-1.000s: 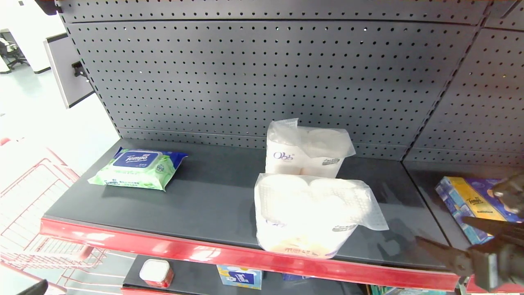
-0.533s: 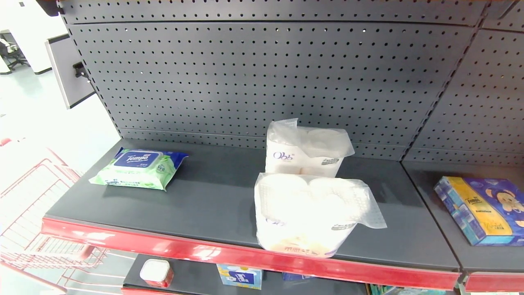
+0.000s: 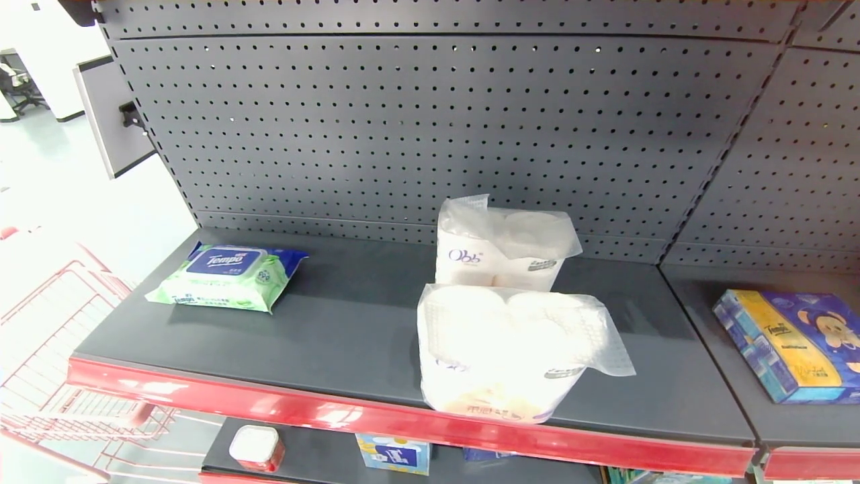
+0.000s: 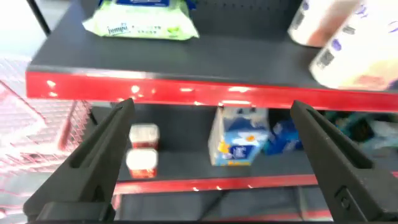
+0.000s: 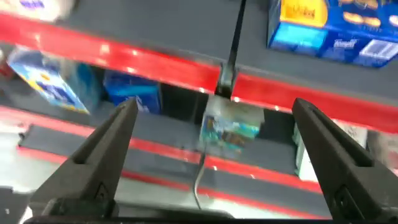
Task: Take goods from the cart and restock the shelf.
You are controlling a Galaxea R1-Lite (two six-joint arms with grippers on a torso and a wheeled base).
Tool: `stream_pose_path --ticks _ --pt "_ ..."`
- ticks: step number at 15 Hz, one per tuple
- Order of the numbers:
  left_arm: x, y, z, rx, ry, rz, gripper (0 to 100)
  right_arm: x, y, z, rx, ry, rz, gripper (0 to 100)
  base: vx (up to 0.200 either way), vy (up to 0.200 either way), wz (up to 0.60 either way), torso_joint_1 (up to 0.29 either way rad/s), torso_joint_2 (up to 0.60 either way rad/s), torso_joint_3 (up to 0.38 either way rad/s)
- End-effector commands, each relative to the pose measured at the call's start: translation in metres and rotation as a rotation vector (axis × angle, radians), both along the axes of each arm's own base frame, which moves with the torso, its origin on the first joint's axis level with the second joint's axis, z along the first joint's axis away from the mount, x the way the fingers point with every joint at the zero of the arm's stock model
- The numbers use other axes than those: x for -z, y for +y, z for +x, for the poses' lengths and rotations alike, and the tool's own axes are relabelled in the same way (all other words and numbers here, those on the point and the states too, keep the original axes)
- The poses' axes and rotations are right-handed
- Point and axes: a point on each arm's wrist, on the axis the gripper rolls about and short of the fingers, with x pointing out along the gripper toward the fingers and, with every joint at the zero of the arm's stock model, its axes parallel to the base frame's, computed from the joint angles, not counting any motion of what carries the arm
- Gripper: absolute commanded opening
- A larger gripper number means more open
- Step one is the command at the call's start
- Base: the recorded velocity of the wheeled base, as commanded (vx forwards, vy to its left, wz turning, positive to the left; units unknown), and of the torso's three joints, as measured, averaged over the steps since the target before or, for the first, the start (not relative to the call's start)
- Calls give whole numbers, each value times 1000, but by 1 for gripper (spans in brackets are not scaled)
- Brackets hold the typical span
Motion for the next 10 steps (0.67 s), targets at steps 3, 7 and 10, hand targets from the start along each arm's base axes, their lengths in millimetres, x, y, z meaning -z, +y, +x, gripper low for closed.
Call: stream_pose_path --ticks 3,7,10 --pt "22 -1 8 -22 27 52 100 13 0 18 9 -179 1 100 0 0 0 0 0 0" --pt "30 -1 12 -28 3 75 100 16 -1 24 42 -259 20 100 0 0 0 0 0 0" --pt "30 -1 12 -29 5 73 100 16 -1 24 43 -257 49 100 0 0 0 0 0 0"
